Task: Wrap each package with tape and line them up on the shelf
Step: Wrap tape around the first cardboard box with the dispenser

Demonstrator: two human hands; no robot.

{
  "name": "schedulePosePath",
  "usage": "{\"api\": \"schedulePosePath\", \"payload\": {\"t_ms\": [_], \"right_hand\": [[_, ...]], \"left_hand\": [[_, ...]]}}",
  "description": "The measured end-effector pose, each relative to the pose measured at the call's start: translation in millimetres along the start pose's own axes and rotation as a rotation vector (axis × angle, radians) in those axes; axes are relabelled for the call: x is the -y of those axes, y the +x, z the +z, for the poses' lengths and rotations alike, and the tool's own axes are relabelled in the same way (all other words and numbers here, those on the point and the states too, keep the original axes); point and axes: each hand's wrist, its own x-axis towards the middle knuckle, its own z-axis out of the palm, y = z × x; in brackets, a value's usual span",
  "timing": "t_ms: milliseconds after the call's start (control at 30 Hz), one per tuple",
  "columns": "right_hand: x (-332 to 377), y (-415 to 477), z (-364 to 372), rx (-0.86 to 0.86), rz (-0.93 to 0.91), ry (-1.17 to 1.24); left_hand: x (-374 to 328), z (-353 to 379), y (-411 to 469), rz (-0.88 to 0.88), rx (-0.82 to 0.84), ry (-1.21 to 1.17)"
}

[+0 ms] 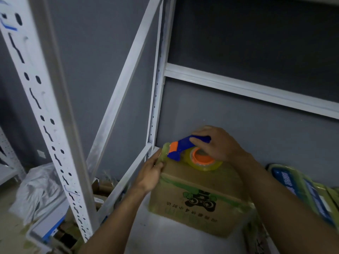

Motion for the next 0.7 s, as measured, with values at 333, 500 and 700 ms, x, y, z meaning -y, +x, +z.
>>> {"api": "schedulePosePath", "payload": {"t_ms": [333, 500, 700], "right_hand": [[0, -11, -2, 0.170, 0.072, 0.367], [1, -20, 3, 0.146, 0.070, 0.459], [9, -21, 4, 0.103, 0.100, 0.389]], "left_hand": [[3, -20, 1, 0.049, -0.079, 0.207], [9, -18, 0, 0.102, -0.108, 0.153], [14, -14, 1, 0.095, -0.152, 0.135]]}}
